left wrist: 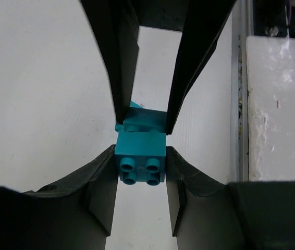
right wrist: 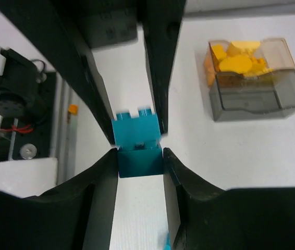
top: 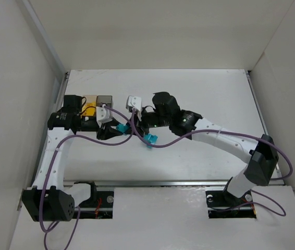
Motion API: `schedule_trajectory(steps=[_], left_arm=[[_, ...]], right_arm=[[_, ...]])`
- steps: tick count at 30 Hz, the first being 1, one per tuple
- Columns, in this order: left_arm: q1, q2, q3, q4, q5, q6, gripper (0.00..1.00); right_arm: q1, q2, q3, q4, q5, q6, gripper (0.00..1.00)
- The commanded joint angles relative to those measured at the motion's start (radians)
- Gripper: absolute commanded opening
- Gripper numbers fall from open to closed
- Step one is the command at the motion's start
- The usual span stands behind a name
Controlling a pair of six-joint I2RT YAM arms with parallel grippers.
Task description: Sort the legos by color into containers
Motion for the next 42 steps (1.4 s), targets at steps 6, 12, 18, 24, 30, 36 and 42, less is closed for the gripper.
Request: schedule_trajectory(steps=[6, 12, 18, 24, 30, 36, 42], left_arm=[[0.067, -0.009, 0.058, 0.180, 0.102, -0.191, 0.00], [0.067, 0.002, -0.140, 0.809, -0.451, -0.851, 0.00], [0.067, 0.136, -0.189, 1.067, -0.951, -0.777, 0.09], [0.058, 0.251, -0.177, 1.078, -0.891, -0.722, 0.26], [0.058, 0.354, -0.153, 1.063, -0.891, -0.711, 0.60], [0.078, 0.388, -0.071, 0.940, -0.752, -0.603, 0.74], [0.078, 0.360, 0.057, 0.485, -0.453, -0.122, 0.70]], right_arm=[[-0.042, -0.021, -0.225, -0.007, 0.133, 0.047, 0.00], [-0.042, -0.004, -0.158, 0.035, 0.176, 0.076, 0.00], [-0.042, 0.102, -0.006, 0.035, 0.221, 0.058, 0.00], [-0.062, 0.237, 0.164, 0.035, 0.242, 0.058, 0.00], [-0.072, 0.352, 0.327, 0.035, 0.252, 0.083, 0.00], [-0.105, 0.347, 0.347, 0.035, 0.285, 0.116, 0.00], [-0.177, 0.298, 0.299, 0.035, 0.304, 0.259, 0.00]])
